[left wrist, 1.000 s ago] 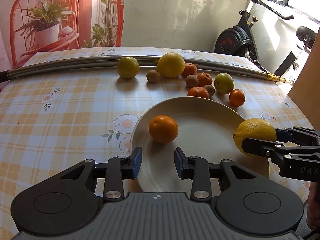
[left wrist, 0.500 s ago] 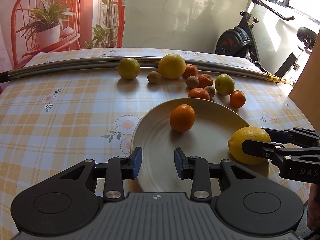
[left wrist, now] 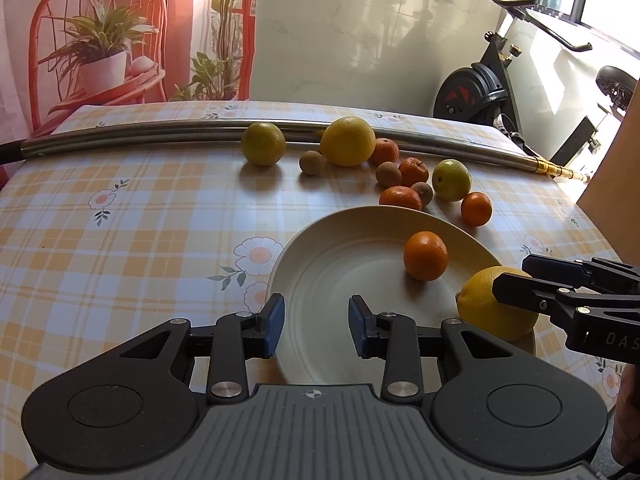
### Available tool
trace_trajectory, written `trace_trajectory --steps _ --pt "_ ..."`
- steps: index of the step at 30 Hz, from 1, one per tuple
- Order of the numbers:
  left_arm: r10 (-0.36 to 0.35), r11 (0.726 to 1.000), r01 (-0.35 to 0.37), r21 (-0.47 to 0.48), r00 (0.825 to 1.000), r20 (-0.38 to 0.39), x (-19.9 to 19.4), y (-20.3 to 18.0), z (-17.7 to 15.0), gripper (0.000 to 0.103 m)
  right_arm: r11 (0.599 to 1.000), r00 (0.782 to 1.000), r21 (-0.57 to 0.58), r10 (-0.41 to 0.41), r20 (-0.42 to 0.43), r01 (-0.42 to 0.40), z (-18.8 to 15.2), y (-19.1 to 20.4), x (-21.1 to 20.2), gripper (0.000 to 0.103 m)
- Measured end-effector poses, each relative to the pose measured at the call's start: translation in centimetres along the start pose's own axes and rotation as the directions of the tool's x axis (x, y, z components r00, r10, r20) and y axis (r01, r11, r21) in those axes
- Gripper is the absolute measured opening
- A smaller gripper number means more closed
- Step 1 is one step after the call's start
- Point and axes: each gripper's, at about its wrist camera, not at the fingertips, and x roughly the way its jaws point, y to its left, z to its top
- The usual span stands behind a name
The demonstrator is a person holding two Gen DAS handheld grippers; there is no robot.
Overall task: Organize fruits
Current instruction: 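Lower the grapefruit onto the white plate and open the right tool, then grasp an orange with the right tool while the left tool moves to another tangerine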
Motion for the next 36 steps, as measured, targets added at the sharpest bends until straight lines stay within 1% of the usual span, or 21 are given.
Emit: trace_trajectory --steps 6,11,13,16,21,23,27,32,36 --pt "-0.002 1.000 0.002 -0.021 1.000 0.005 0.0 0.2 0.2 0.037 1.000 1.000 0.005 -0.009 0.029 0.009 0.2 -0.3 -0.4 0.053" --pt "-0.005 0.999 0.005 -0.050 1.000 0.010 -0.1 0.5 0.5 0.037 0.999 0.997 -0.013 -0.031 0.071 0.032 0.7 -1.1 -0.7 0.052" --pt "-0.004 0.998 0.005 -0.063 1.000 0.014 -0.1 0.6 0.6 0.037 0.999 0.995 -0.017 -0.041 0.089 0.043 0.9 -1.6 -0.8 0.052" --pt "0.015 0.997 -0.013 -0.077 1.000 0.023 -0.2 0.7 1.0 0.037 0.997 0.990 -0.031 -0.068 0.123 0.073 1.4 -2.7 -0.8 0.051" --pt "0.031 0.993 -0.026 -0.119 0.999 0.034 -0.1 1.1 1.9 0.037 0.995 0.984 -0.037 -0.085 0.155 0.092 2.2 -5.4 0.3 0.049" --pt "0.036 0.991 -0.031 -0.131 0.999 0.039 -0.1 1.2 2.3 0.037 0.995 0.984 -0.028 -0.092 0.153 0.097 2.6 -6.7 1.2 0.048" --pt "0.051 0.989 -0.044 -0.138 0.998 0.047 0.2 1.0 3.1 0.037 0.997 0.988 -0.006 -0.075 0.133 0.077 3.2 -8.6 3.5 0.047" --pt "0.058 0.989 -0.051 -0.140 0.997 0.046 0.5 0.7 3.9 0.037 0.998 0.994 -0.047 -0.040 0.099 0.045 3.5 -8.9 6.4 0.046" --pt "0.062 0.989 -0.056 -0.134 0.997 0.041 0.9 0.4 4.2 0.037 0.997 0.997 -0.070 -0.026 0.073 0.031 3.7 -8.7 7.9 0.046"
